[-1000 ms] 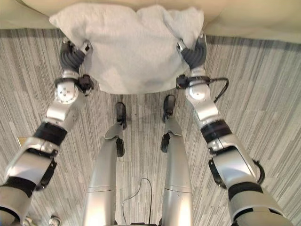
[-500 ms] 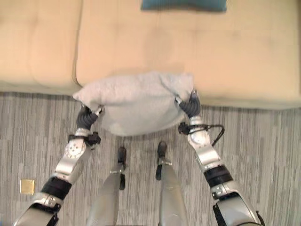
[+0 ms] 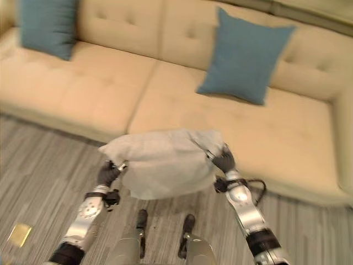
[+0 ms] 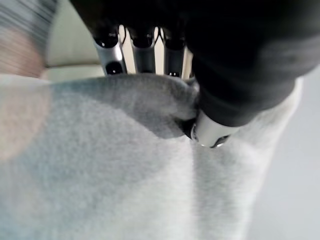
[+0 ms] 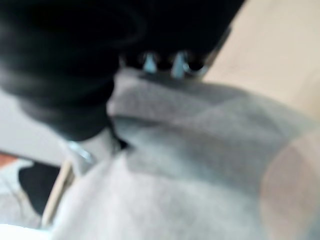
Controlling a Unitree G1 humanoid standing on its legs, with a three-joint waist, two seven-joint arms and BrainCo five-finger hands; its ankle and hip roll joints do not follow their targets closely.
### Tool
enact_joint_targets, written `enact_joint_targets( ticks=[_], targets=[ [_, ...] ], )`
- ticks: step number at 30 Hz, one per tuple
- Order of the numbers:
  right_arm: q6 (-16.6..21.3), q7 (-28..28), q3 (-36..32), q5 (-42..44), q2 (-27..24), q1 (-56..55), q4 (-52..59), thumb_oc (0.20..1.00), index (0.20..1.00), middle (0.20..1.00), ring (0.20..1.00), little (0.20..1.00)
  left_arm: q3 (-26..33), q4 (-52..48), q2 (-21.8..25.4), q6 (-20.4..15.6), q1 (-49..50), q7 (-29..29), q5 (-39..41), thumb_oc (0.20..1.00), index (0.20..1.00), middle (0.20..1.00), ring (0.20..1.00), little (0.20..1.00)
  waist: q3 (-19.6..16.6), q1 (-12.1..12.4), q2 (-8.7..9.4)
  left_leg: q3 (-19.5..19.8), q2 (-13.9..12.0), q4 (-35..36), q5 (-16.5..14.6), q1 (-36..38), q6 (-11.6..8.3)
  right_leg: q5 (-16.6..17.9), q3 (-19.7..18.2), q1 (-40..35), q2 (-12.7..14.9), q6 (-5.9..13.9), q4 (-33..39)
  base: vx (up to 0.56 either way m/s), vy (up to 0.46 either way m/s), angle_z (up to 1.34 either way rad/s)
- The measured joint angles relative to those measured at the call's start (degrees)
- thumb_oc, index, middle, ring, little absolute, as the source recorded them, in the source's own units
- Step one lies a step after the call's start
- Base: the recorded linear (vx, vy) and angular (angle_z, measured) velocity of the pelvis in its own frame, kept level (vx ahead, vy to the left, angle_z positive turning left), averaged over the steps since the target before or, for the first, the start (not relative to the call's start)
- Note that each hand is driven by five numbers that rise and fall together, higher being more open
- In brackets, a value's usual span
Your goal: Pick up all the scattered cushions and arrange them neatly on the sofa.
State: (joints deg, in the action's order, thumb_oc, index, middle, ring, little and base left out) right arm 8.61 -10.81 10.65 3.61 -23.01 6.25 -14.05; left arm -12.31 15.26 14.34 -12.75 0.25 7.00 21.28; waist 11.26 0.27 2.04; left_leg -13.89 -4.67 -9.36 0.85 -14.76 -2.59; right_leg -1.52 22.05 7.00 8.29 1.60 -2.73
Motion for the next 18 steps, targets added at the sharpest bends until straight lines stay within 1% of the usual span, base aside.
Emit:
enact_joint_targets(
  ticks=[1,2,3,4,7,9,11,12,13,14,15,16,17,18],
  targets=[
    [-0.32,0.68,0.33,-0.03,0.28,-0.14,1.08,0.200,0.200,0.200,0.200,0.200,0.58,-0.48,0.57,0.00,1.22,-0.36,0.01,0.200,0.200,0.200,0.200,0.200,-0.33,0.38,-0.08,0.33,-0.23,-0.69,-1.56,0.46,1.72,-0.15,-0.72,0.13,0.05,0.27,-0.51,0.14,0.151,-0.41],
    [-0.32,1.33,0.63,-0.14,0.25,-0.52,2.00,0.200,0.200,0.200,0.200,0.200,1.07,-0.52,0.89,0.04,2.21,-0.51,0.00,0.200,0.200,0.200,0.200,0.200,-0.90,0.38,-0.91,1.42,-0.03,2.02,-2.44,2.16,2.14,-0.76,-1.23,0.64,-0.09,1.08,-2.41,0.14,0.151,-0.10],
    [-0.33,1.59,0.66,-0.40,0.95,-1.02,2.17,0.200,0.200,0.200,0.200,0.200,1.12,-0.53,1.73,0.26,2.60,-0.62,-0.04,0.200,0.200,0.200,0.200,0.200,-1.29,-0.48,-0.31,1.66,1.27,3.89,-1.97,3.10,2.33,-1.35,-1.47,0.59,0.90,1.86,-3.13,0.14,0.194,0.02],
    [-0.44,1.70,0.65,-0.51,1.76,-1.97,2.18,0.200,0.200,0.200,0.200,0.200,1.17,-0.66,2.10,0.33,3.51,-0.86,-0.05,0.200,0.200,0.200,0.200,0.200,-2.18,-0.73,0.38,1.35,2.25,5.26,-1.22,4.30,3.25,-1.11,-1.73,0.37,1.85,2.41,-3.30,0.09,0.149,0.12],
    [-0.94,1.75,1.09,-0.54,2.79,-2.47,2.21,0.200,0.200,0.200,0.200,0.200,1.78,-0.69,2.78,0.36,3.72,-0.89,-0.06,0.200,0.200,0.200,0.200,0.200,-3.69,-0.41,2.23,0.33,4.00,6.44,-1.08,5.01,4.05,-0.08,-2.85,0.29,2.68,3.72,-1.86,0.12,0.223,-0.11],
    [-1.15,1.79,1.46,-0.56,2.82,-1.84,2.28,0.200,0.200,0.200,0.200,0.200,2.22,-0.70,3.10,0.74,3.60,-0.88,-0.08,0.200,0.200,0.200,0.200,0.200,-3.72,-0.26,2.33,0.02,4.89,7.40,-1.09,6.36,4.47,0.43,-3.98,-0.27,3.34,4.03,-1.66,0.07,0.228,-0.16],
    [-1.30,1.79,1.55,-0.56,2.84,-1.55,2.49,0.200,0.200,0.200,0.200,0.200,2.35,-0.71,3.35,0.86,3.34,-0.88,-0.10,0.200,0.200,0.200,0.200,0.200,-3.70,-0.12,2.34,-0.16,5.31,7.44,-1.18,7.34,4.60,0.45,-4.30,-0.59,3.92,4.06,-2.70,0.09,0.197,-0.15],
    [-1.33,1.81,1.56,-0.57,2.82,-1.34,2.56,0.200,0.200,0.200,0.200,0.200,2.44,-0.72,3.51,0.88,2.99,-0.86,-0.19,0.200,0.200,0.200,0.200,0.200,-3.52,-0.01,2.09,-0.29,5.60,7.38,-1.77,8.05,5.37,0.45,-5.06,0.23,4.05,4.08,-5.40,0.10,0.146,-0.17],
    [-1.40,1.82,1.55,-0.57,2.82,-1.05,2.60,0.200,0.200,0.200,0.200,0.200,2.70,-0.71,3.53,0.89,2.89,-0.85,-0.65,0.200,0.200,0.200,0.200,0.200,-3.08,-0.03,1.27,-0.40,4.52,7.44,-2.29,9.17,6.13,-0.19,-6.66,2.04,4.22,4.53,-10.58,0.16,0.104,-0.07],
    [-1.38,1.86,1.56,-0.58,2.87,-1.33,3.04,0.200,0.200,0.200,0.200,0.200,2.93,-0.92,3.94,0.79,2.17,-0.80,-0.69,0.200,0.200,0.200,0.200,0.200,-3.05,-0.76,1.34,0.35,4.39,7.73,-2.86,10.41,6.91,-2.12,-9.08,5.55,4.44,5.95,-18.18,0.21,0.114,0.11],
    [-1.37,1.88,1.61,-0.58,2.83,-1.47,3.17,0.200,0.200,0.200,0.200,0.200,2.93,-0.94,3.94,0.78,1.80,-0.80,-0.70,0.200,0.200,0.200,0.200,0.200,-3.13,-1.23,1.69,1.26,4.77,7.90,-3.33,10.48,7.29,-2.56,-11.53,6.65,3.50,6.12,-18.50,0.22,0.071,0.13],
    [-1.37,1.92,1.61,-0.58,2.80,-1.37,3.24,0.200,0.200,0.200,0.200,0.200,3.30,-0.93,3.86,0.78,1.56,-0.75,-0.71,0.200,0.200,0.200,0.200,0.200,-3.06,-1.06,1.69,1.80,4.92,8.73,-3.67,10.72,8.02,-3.98,-14.15,8.53,1.80,5.66,-19.31,0.10,0.015,0.14],
    [-1.36,1.93,1.59,-0.56,2.77,-1.35,3.46,0.200,0.200,0.200,0.200,0.200,3.39,-0.88,3.55,0.83,1.05,-0.48,-0.69,0.200,0.200,0.200,0.200,0.200,-2.96,-1.28,1.88,2.67,4.67,9.31,-3.26,10.69,8.44,-5.16,-18.49,10.34,-1.81,5.67,-18.50,0.15,0.000,0.51],
    [-1.37,1.87,1.50,-0.53,2.49,-1.41,3.52,0.200,0.200,0.200,0.200,0.200,3.22,-0.88,4.27,0.90,0.50,-0.59,-0.87,0.200,0.200,0.200,0.200,0.200,-2.44,-2.87,2.00,3.69,5.17,10.36,-1.56,10.85,7.46,-3.88,-19.22,11.14,-3.93,5.60,-13.22,0.14,-0.019,0.60]
  ],
)
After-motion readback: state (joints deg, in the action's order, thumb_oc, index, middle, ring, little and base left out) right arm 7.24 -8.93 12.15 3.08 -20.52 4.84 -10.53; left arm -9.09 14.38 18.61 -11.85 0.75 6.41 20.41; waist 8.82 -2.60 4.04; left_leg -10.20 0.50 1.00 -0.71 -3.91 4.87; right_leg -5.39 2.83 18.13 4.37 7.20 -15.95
